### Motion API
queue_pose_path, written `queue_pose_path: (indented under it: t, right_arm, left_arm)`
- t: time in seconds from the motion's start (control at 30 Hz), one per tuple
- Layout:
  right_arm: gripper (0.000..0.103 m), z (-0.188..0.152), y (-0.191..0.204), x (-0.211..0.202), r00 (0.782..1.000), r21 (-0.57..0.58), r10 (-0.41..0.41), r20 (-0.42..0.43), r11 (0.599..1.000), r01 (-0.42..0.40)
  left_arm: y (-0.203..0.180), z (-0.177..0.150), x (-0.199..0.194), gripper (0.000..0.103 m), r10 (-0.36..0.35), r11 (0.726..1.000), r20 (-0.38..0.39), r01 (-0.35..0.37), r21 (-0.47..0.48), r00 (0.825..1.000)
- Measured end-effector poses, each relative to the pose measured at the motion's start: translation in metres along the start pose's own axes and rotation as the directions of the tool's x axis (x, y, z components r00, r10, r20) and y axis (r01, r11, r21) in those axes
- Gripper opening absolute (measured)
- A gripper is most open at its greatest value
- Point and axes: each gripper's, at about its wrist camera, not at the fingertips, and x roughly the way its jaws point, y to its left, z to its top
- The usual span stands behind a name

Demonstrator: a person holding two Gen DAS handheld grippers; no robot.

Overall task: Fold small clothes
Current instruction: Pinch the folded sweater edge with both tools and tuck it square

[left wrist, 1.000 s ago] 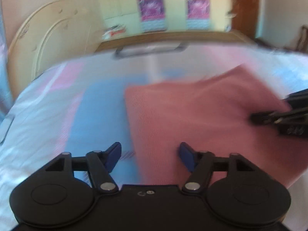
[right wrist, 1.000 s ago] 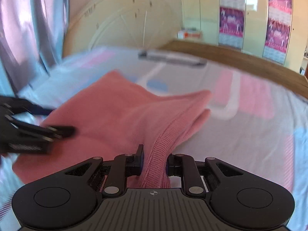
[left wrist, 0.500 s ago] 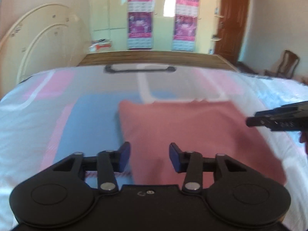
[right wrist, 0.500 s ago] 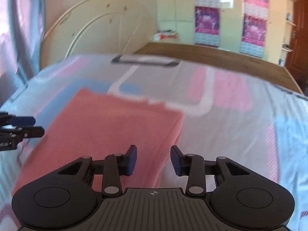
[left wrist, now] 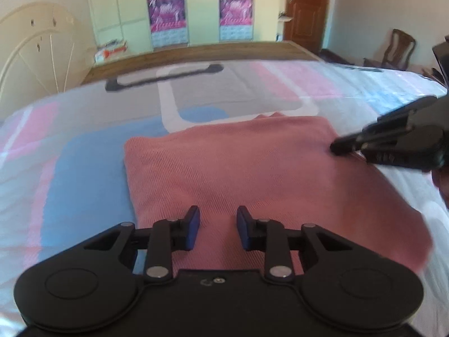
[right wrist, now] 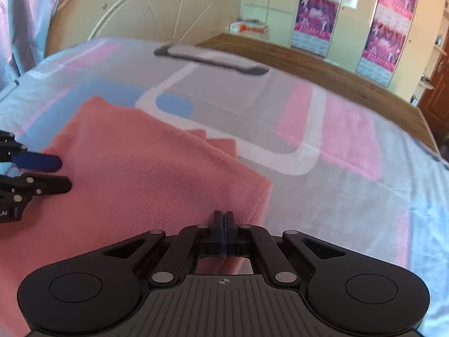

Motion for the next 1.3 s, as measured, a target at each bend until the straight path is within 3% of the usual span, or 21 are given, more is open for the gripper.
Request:
queue_pose_path:
  t: [0.13, 0.2, 0.3, 0.47, 0.5, 0.57, 0.7, 0.8, 0.87, 0.93, 0.97, 1.03, 1.13, 1.23, 1.3]
  right_arm:
    - [0.001, -0.028, 0.003, -0.06, 0.996, 0.032, 0.044, 0.072, 0.998, -0.046]
    - [0.026, -0.05, 0.003, -0.085, 0.994, 0.071, 0.062, 0.087, 0.995, -0.069]
    - [0.032, -0.073, 0.007, -0.102, 0.994, 0.134, 0.082, 0.078, 0.987, -0.092]
    - [0.032, -0.087, 0.018, -0.1, 0.991, 0.195, 0.13, 0.023, 0.972, -0.132]
    - [0.027, -0.088, 0.021, -0.096, 0.99, 0.194, 0.143, 0.002, 0.971, -0.14]
    - [0.003, -0.089, 0.026, -0.089, 0.987, 0.17, 0.158, -0.029, 0.974, -0.151]
    - [0.003, -0.084, 0.017, -0.097, 0.995, 0.148, 0.092, 0.024, 0.984, -0.094]
    - [0.003, -0.09, 0.013, -0.089, 0.995, 0.126, 0.09, -0.035, 0.988, -0.085]
    - [0.003, -0.102, 0.015, -0.07, 0.989, 0.128, 0.111, -0.095, 0.987, -0.099]
    - [0.005, -0.1, 0.014, -0.079, 0.992, 0.129, 0.094, -0.078, 0.988, -0.084]
    - [0.011, -0.098, 0.013, -0.088, 0.996, 0.131, 0.072, -0.05, 0.989, -0.065]
    - [0.012, -0.092, 0.015, -0.115, 0.998, 0.098, 0.022, 0.054, 0.995, -0.028]
    - [0.012, -0.08, 0.028, -0.123, 0.991, 0.02, 0.032, 0.127, 0.999, -0.035]
    - [0.012, -0.078, 0.043, -0.092, 0.997, -0.065, 0.057, 0.06, 0.996, -0.053]
    - [0.005, -0.087, 0.039, -0.065, 0.999, -0.102, -0.008, -0.033, 0.995, 0.005]
  left_arm:
    - [0.003, -0.039, -0.049, 0.026, 0.018, 0.997, 0.059, -0.014, -0.07, 0.998]
    - [0.003, -0.061, -0.063, 0.027, 0.024, 0.992, 0.052, -0.018, -0.127, 0.998]
    - [0.001, -0.082, -0.077, 0.029, 0.06, 0.982, 0.068, -0.047, -0.184, 0.996]
    - [-0.004, -0.092, -0.083, 0.029, 0.084, 0.976, 0.062, -0.07, -0.206, 0.995]
    - [-0.004, -0.091, -0.082, 0.029, 0.08, 0.976, 0.053, -0.068, -0.207, 0.995]
    - [-0.004, -0.088, -0.078, 0.029, 0.07, 0.978, 0.029, -0.063, -0.2, 0.997]
    - [-0.01, -0.082, -0.085, 0.026, 0.022, 0.983, 0.057, -0.011, -0.183, 0.998]
    - [-0.02, -0.089, -0.066, 0.029, 0.005, 0.988, -0.04, -0.011, -0.151, 0.999]
    - [-0.019, -0.095, -0.065, 0.03, 0.01, 0.986, -0.032, -0.015, -0.165, 0.999]
    - [-0.017, -0.094, -0.078, 0.028, 0.009, 0.984, -0.008, -0.011, -0.18, 1.0]
    - [-0.017, -0.095, -0.086, 0.028, 0.017, 0.983, 0.011, -0.015, -0.181, 1.0]
    - [-0.017, -0.093, -0.097, 0.028, 0.02, 0.984, 0.044, -0.012, -0.178, 0.999]
    - [-0.02, -0.085, -0.091, 0.028, 0.013, 0.986, 0.052, -0.005, -0.166, 0.999]
    - [-0.027, -0.081, -0.067, 0.032, 0.032, 0.989, 0.002, -0.031, -0.146, 0.999]
    - [-0.027, -0.084, -0.058, 0.034, 0.042, 0.988, -0.021, -0.045, -0.15, 0.999]
